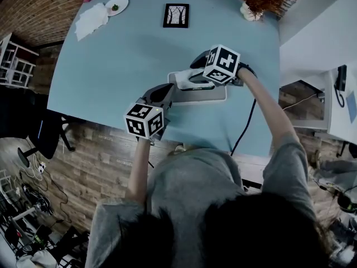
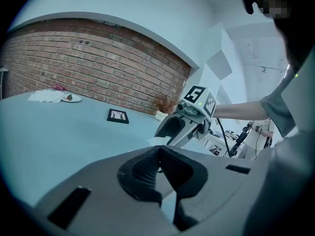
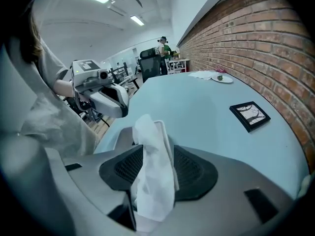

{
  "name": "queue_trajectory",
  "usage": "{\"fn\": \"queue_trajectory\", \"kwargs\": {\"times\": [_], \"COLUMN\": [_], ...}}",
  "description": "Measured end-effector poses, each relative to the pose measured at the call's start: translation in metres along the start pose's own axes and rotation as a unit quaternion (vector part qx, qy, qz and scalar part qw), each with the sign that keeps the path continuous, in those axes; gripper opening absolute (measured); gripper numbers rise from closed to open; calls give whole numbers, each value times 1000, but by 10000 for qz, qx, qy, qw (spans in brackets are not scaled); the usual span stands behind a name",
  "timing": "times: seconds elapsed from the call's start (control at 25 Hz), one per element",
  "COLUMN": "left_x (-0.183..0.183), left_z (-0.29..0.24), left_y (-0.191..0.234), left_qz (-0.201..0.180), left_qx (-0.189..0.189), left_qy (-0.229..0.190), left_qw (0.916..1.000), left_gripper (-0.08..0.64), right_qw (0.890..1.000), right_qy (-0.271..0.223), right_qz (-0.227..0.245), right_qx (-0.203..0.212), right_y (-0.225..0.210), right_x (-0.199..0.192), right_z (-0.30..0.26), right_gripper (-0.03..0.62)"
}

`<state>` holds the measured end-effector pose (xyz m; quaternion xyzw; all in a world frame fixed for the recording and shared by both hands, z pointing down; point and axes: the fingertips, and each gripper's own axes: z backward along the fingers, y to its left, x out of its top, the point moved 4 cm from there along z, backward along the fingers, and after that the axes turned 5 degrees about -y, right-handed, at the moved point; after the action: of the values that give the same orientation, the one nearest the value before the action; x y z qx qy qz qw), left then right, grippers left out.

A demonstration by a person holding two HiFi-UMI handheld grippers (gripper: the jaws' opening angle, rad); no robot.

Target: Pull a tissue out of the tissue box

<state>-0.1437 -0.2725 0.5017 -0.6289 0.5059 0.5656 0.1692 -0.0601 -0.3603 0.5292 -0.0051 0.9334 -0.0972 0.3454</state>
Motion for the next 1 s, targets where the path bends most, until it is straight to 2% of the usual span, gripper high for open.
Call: {"fn": "queue_trajectory", "kwargs": {"times": [0.04, 0.2, 0.32, 0.64, 1.0], "left_x": [0, -1, -1, 1, 11], "left_z": [0, -1, -2, 3, 11], "left_y": [0, -1, -2, 0, 3], "left_qz": [9, 47, 56, 59, 1], "left_qx": [4, 10, -1, 10, 29], "left_qy": [2, 0, 2, -65, -184], "left_qw": [10000, 10000, 10000, 10000, 9998], "left_gripper": [3, 3, 3, 3, 3], "right_qw": [10000, 9996, 9992, 9987, 9990], "right_qy": [-2, 103, 141, 93, -179], "right_qz": [14, 253, 366, 508, 379], "right_qx": [9, -19, 4, 49, -149], "right_y": [1, 4, 7, 16, 23], "right_x": [0, 0, 0, 3, 15], "right_z": [0, -1, -2, 4, 20], "right_gripper": [187, 69, 22, 3, 3]}}
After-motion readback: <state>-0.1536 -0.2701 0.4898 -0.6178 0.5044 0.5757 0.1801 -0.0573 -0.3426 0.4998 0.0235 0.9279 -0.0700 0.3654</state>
